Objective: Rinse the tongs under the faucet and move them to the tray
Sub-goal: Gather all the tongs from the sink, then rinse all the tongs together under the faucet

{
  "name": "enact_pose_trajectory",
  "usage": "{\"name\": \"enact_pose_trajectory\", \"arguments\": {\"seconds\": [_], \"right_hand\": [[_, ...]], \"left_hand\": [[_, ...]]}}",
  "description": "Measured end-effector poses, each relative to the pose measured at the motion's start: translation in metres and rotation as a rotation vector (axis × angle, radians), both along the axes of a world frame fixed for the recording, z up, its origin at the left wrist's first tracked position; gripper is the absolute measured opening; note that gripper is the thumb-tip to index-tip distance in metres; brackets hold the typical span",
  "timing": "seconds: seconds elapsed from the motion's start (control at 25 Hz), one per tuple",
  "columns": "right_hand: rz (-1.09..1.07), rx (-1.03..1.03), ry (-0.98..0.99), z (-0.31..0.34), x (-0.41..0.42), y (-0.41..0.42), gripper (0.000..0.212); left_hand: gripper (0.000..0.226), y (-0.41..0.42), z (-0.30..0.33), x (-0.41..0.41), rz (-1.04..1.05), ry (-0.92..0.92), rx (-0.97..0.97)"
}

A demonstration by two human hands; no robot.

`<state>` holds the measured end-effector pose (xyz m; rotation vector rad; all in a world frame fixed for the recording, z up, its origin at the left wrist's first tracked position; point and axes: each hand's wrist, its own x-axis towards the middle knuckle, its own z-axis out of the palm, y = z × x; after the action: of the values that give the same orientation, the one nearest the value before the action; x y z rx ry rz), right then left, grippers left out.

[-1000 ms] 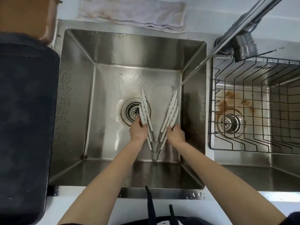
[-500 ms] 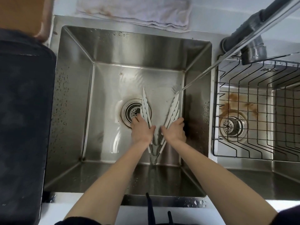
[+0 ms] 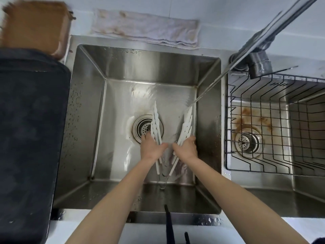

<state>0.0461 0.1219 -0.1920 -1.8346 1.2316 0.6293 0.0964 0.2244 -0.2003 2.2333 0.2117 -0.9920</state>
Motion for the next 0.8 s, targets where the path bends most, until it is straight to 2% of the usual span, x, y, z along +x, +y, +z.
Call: {"name": "enact_pose_trajectory", "arguments": {"seconds": [0.08,0.16,0.32,0.56,0.72,0.8], "right_hand": [[-0.046,0.038,-0.059,0.014,0.001,-0.002,0.084],[-0.101,0.095,-0.112,0.031,0.004,-0.004,0.083],[-0.279,0.17,-0.302,0.068,0.007,-0.014,0.049],[-0.325,0.232,-0.472,0.116,0.004,-0.033,0.035],[-0.489,0.402,-0.598,0.136,0.002,-0.04,0.003],[-0.565,0.496,-0.634,0.142,0.002,-0.042,0.003]], "left_hand": [[0.046,0.0,0.014,0.003,0.071,-0.017,-0.124],[0.041,-0.002,0.032,0.008,0.136,-0.007,-0.251],[0.048,-0.01,0.072,0.016,0.181,0.037,-0.453],[0.034,-0.019,0.127,0.032,0.097,0.005,-0.645],[0.013,-0.036,0.164,0.039,0.06,-0.106,-0.729],[0.009,-0.047,0.179,0.039,0.054,-0.116,-0.808]]}}
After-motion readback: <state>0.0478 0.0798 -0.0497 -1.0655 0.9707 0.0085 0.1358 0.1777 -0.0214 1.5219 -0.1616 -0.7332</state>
